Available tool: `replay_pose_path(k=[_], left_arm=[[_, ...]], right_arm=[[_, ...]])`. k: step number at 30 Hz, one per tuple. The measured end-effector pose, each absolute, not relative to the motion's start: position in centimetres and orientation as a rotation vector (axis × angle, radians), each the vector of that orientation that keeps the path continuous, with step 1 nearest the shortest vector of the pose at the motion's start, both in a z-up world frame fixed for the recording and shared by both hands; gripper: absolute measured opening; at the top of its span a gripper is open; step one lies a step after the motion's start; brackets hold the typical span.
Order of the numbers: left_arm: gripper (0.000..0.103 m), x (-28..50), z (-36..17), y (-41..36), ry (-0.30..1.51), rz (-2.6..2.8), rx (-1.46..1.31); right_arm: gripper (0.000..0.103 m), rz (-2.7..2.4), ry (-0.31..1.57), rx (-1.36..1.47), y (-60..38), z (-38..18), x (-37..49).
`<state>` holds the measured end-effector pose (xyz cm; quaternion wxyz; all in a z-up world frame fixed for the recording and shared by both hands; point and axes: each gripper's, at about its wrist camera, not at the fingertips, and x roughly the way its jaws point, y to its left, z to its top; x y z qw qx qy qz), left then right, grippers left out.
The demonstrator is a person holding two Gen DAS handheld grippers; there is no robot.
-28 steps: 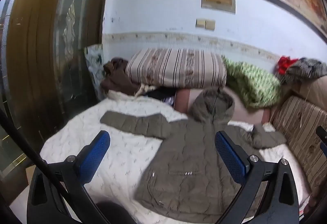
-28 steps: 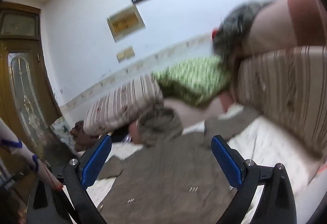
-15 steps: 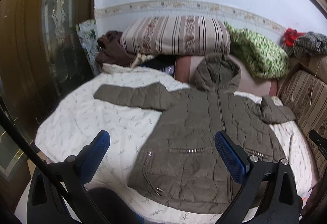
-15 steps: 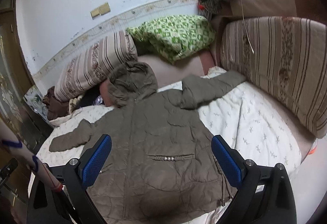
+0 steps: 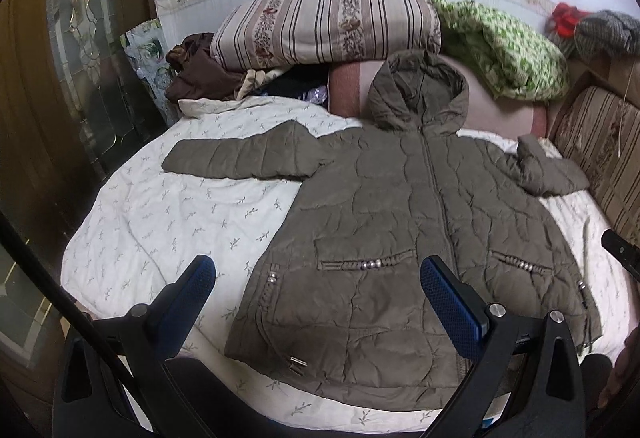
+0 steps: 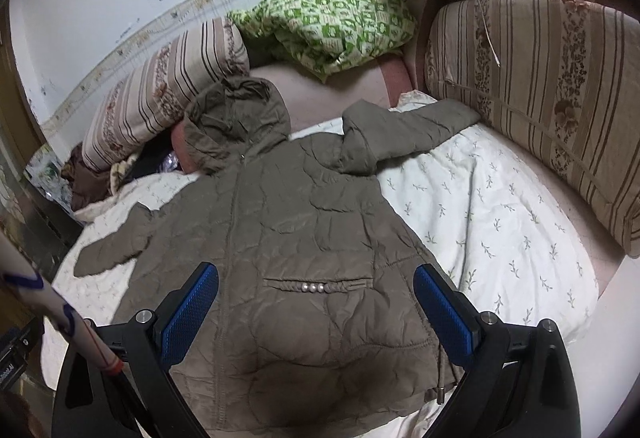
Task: Fold large clothes
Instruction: 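Move the left tool over the jacket toward the sleeve beside it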
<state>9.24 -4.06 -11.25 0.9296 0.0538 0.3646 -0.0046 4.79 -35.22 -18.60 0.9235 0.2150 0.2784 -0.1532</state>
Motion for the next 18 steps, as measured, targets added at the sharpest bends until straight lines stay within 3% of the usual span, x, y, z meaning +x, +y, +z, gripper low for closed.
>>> replay_pose_path(k=[18], left_arm=[[0.102,11.4,-14.6,-2.7,0.806,0.012,0.074]], right_arm=[[0.100,-0.335,0.683,0.226,-32.5,-20.2,6.2]])
